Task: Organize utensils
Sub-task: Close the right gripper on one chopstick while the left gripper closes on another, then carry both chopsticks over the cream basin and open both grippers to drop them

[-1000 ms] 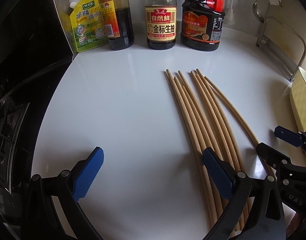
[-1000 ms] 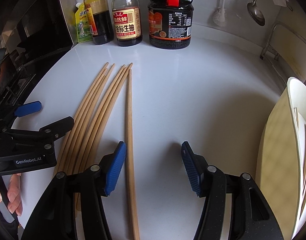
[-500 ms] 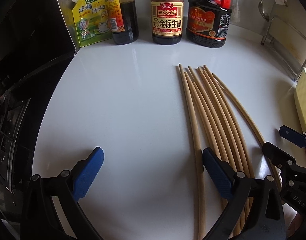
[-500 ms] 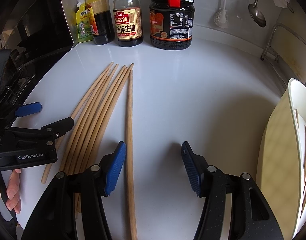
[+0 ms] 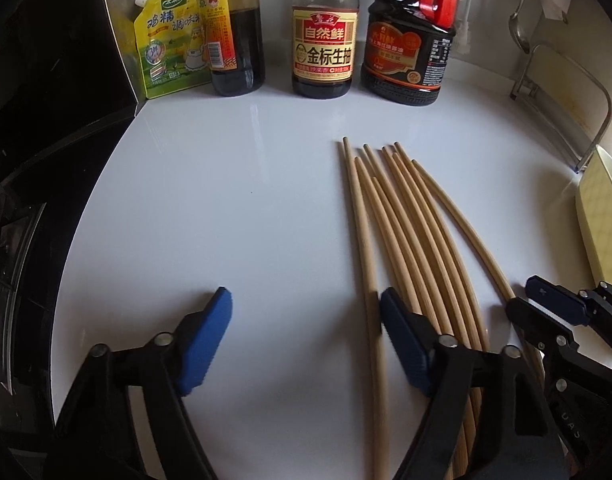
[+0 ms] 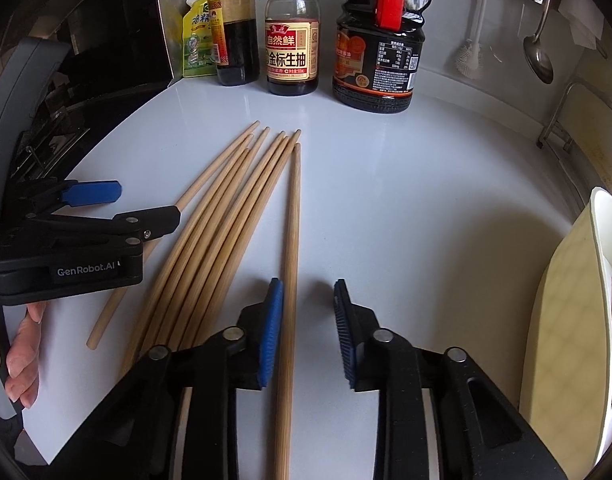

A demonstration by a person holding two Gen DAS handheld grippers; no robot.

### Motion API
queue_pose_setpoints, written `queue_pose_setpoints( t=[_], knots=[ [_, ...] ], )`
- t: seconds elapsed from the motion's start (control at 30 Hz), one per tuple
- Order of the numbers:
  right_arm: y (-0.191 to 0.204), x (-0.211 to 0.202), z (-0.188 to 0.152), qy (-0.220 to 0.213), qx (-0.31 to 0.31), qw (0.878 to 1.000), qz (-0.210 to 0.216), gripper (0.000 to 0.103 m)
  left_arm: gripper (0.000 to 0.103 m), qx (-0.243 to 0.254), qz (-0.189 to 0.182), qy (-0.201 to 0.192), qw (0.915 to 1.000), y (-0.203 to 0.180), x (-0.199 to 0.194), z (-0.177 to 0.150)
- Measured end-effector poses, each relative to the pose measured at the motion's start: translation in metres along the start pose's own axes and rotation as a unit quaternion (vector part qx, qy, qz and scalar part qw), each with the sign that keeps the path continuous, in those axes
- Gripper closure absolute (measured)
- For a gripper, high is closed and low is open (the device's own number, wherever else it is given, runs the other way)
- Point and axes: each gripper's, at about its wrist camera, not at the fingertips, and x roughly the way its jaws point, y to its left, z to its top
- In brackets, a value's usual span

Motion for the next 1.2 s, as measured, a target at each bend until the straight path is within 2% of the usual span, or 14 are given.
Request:
queue_pose_setpoints(
  t=[0.03, 0.07, 0.1, 0.13, 0.17, 0.33, 0.43, 0.77, 1.0, 1.2],
  knots=[
    [0.001, 0.0, 0.0, 0.0, -0.003, 1.0, -0.001, 0.097, 0.05, 0.003, -0.002, -0.003, 1.0, -0.002, -0.002, -0.001],
    [0.002, 0.0, 0.0, 0.0, -0.003, 1.0, -0.002, 0.097, 0.064, 0.005, -0.005, -0.004, 1.0, -0.004, -0.004, -0.003],
    [0.001, 0.0, 0.0, 0.0, -0.001, 1.0, 0.0, 0.097, 0.072, 0.007, -0.008, -0.005, 0.9999, -0.005, -0.006, -0.004],
    [0.0, 0.001, 0.0, 0.0, 0.003, 1.0, 0.004, 0.097, 0.09, 0.008, -0.012, -0.005, 0.9999, -0.006, -0.007, -0.005],
    [-0.001, 0.001, 0.001, 0.0, 0.007, 1.0, 0.007, 0.097, 0.095, 0.008, -0.016, -0.003, 0.9998, -0.006, -0.008, -0.006],
    [-0.008, -0.001, 0.001, -0.001, 0.03, 0.999, 0.016, 0.097, 0.096, -0.008, -0.048, 0.003, 0.9988, -0.002, -0.012, -0.011],
    [-0.011, -0.006, 0.002, -0.011, 0.041, 0.999, 0.02, 0.097, 0.096, -0.009, -0.053, -0.002, 0.9986, -0.001, -0.02, -0.013],
    [-0.011, -0.065, 0.01, -0.081, 0.061, 0.994, 0.031, 0.097, 0.096, -0.001, -0.081, -0.043, 0.9958, -0.015, -0.065, -0.004],
    [-0.061, -0.13, -0.003, -0.134, 0.123, 0.983, -0.007, 0.097, 0.096, 0.035, -0.131, -0.065, 0.9886, -0.069, -0.089, 0.015],
    [-0.131, -0.172, -0.034, -0.15, 0.204, 0.966, -0.053, 0.097, 0.096, 0.093, -0.203, -0.066, 0.9725, -0.148, -0.107, 0.034]
  ],
)
